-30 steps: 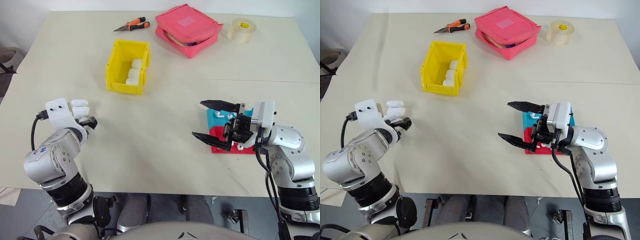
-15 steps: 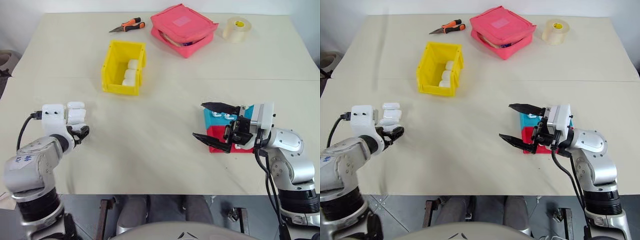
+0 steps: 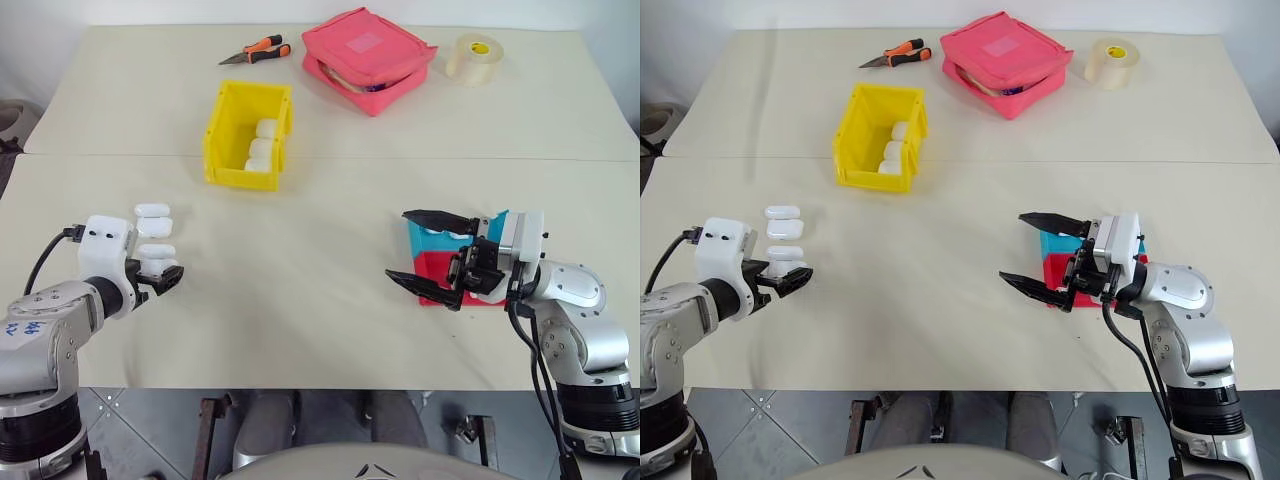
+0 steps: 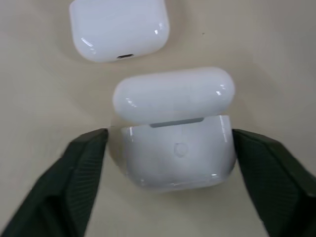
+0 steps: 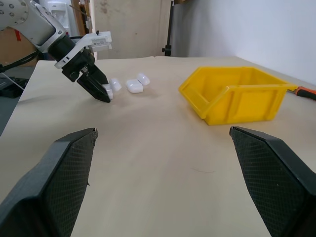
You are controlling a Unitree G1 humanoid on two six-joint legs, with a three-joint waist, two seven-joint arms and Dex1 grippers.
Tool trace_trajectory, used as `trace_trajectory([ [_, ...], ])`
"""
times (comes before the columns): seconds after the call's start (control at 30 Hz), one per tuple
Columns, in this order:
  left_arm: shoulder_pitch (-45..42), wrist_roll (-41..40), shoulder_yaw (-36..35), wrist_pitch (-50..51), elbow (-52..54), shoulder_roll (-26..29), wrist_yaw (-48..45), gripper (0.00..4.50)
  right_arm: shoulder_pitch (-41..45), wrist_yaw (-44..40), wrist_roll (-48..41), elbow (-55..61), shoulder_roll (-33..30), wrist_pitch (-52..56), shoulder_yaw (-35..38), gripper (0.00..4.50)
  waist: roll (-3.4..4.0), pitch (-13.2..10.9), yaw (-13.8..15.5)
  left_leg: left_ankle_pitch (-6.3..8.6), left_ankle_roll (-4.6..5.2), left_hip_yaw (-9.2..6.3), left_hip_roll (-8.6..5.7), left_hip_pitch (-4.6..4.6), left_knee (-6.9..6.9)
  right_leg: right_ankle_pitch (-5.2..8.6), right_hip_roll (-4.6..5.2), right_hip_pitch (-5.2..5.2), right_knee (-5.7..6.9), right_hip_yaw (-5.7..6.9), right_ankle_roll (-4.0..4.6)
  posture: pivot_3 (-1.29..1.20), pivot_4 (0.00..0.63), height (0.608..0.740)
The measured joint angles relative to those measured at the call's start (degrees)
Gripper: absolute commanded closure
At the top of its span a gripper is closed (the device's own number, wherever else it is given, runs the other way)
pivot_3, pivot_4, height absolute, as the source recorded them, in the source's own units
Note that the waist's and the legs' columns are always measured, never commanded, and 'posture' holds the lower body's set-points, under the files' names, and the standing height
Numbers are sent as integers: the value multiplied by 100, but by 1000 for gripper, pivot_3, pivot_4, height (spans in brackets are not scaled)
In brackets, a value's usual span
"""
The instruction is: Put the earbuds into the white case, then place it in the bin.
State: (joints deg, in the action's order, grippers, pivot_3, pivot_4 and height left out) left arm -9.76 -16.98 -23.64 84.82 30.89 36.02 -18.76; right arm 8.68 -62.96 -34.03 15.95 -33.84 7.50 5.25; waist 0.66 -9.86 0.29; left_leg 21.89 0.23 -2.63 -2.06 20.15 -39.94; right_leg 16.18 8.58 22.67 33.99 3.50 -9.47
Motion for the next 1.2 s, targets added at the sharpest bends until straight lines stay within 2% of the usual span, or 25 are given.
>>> trace_trajectory([
  [0.1, -240, -17, -22, 518, 50, -77, 153, 18, 5, 0, 0, 4, -6, 25, 0, 0, 0, 0, 0, 0, 1, 1, -2, -1, 0, 0, 1, 1, 3, -1, 0, 0, 150, 740],
  [0.5, -107, -776, -96, 588, 108, 13, 779, 18, 95, -7, 4, 3, -6, 25, -6, 0, 0, 0, -18, 0, 0, -1, 0, -1, 1, 0, 1, 1, 1, -3, 0, 0, 150, 740],
  [0.63, -70, -1190, -143, 585, 101, 23, 1176, 18, 90, -8, 6, 3, -5, 16, -6, 0, 10, 6, -17, 0, 0, -1, 0, -2, 1, 0, 1, 1, 1, -4, 0, 0, 150, 740],
  [0.77, -117, -1601, -281, 585, 89, -256, 1807, 18, 9, -3, 14, 3, 21, -5, -9, 0, 28, 17, 12, 0, 0, -1, -2, -3, 0, 0, 3, 0, 3, -5, 0, 0, 150, 740],
  [0.97, -100, -2289, -320, 585, 23, -215, 2503, 18, -40, 20, 65, 4, 73, -40, -15, 0, 40, 24, 27, 0, 0, 2, -4, -6, 0, 0, 3, 0, 5, -11, 0, 0, 150, 740],
  [1.07, -98, -2583, -341, 585, -11, -190, 2786, 635, -44, 24, 82, 5, 88, -93, -24, 0, 41, 25, 29, 0, 0, 2, -4, -6, 0, 0, 3, 0, 5, -12, 0, 0, 150, 740],
  [1.17, -114, -2887, -347, 585, -44, -147, 3017, 1546, -70, 28, 86, 5, 92, -113, -24, 0, 43, 26, 28, 0, 0, 2, -4, -6, 0, 0, 3, 1, 5, -12, 0, 0, 150, 740],
  [1.2, -117, -2967, -352, 585, -55, -140, 3091, 1730, -73, 29, 87, 5, 93, -115, -25, 0, 43, 26, 27, 0, 0, 2, -4, -6, 0, 0, 3, 1, 5, -13, 0, 0, 150, 740],
])
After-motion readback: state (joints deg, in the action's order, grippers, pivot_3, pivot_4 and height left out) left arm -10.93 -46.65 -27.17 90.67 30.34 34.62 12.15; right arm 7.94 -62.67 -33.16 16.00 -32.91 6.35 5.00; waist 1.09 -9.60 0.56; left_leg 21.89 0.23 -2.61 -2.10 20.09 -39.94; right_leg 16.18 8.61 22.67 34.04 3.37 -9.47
